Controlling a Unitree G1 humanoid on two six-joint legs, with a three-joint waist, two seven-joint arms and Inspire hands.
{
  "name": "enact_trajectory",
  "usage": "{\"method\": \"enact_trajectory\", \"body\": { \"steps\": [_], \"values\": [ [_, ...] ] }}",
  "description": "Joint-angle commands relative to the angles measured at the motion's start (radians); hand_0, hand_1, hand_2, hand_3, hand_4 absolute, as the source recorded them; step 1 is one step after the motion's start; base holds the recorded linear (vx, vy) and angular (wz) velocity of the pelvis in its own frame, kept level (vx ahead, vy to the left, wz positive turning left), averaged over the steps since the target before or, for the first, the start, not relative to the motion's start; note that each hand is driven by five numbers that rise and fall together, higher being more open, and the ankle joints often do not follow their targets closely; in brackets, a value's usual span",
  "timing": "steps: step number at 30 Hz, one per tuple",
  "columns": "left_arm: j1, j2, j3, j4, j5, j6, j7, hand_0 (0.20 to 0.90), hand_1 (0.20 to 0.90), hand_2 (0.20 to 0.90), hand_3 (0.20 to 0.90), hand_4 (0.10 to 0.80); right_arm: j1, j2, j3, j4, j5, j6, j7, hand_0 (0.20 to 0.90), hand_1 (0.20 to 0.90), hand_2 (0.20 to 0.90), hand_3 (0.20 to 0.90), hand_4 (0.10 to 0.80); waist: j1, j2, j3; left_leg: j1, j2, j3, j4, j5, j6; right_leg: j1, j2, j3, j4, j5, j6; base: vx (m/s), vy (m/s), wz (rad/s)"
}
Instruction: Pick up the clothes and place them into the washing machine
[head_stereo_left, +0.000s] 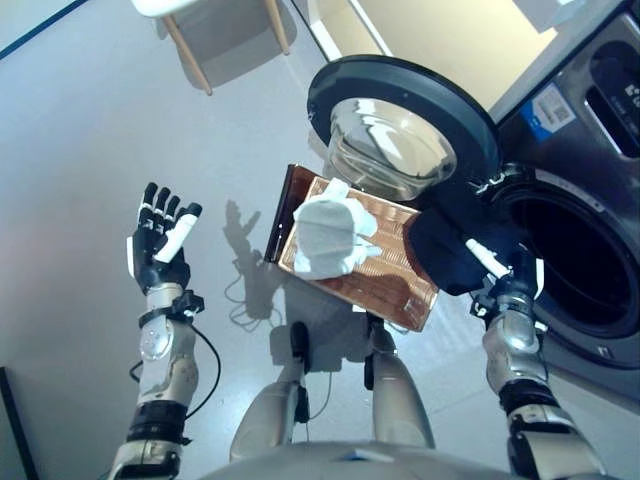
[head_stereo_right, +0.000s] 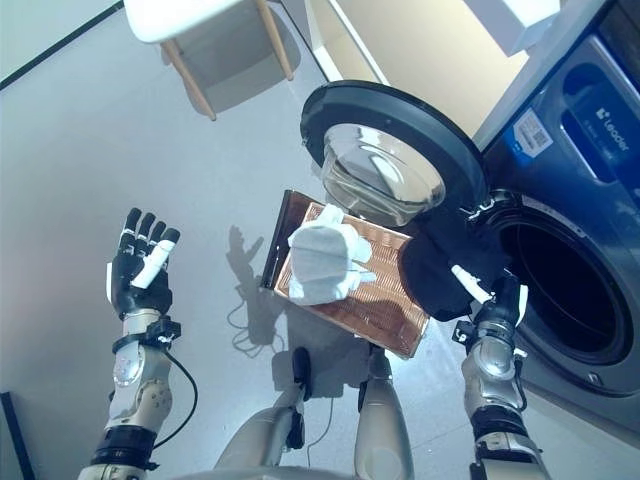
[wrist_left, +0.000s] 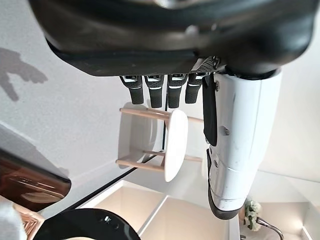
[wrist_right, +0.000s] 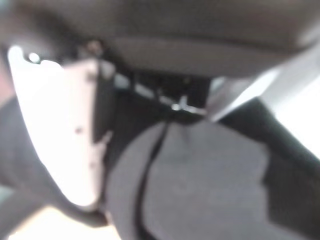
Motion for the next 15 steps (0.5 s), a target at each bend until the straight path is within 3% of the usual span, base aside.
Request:
{"method": "enact_trajectory", "body": {
  "steps": [1,15],
  "values": [
    [-0.002,0.041,0.076,-0.064,-0.013,-0.105,0.006,0.9,0.9,0.9,0.9,0.8,-0.02,-0.013,-0.04,-0.026,0.182,-0.134,0.052,0.2,0.2,0.2,0.2,0.3,0.023,0.0,-0.089,-0.013,-0.006,-0.031,-0.008,-0.015,-0.069,-0.009,-0.01,-0.009,0.099,-0.119,0.046,-0.015,-0.012,-0.05],
    [0.009,0.035,0.082,-0.085,-0.048,-0.112,0.01,0.9,0.9,0.9,0.9,0.8,-0.065,0.059,-0.111,0.022,0.489,-0.161,0.126,0.2,0.2,0.2,0.2,0.3,0.032,0.017,-0.077,-0.048,-0.007,-0.031,-0.008,-0.01,-0.072,-0.043,-0.006,-0.01,0.099,-0.116,0.043,0.0,0.0,0.0]
  ]
}}
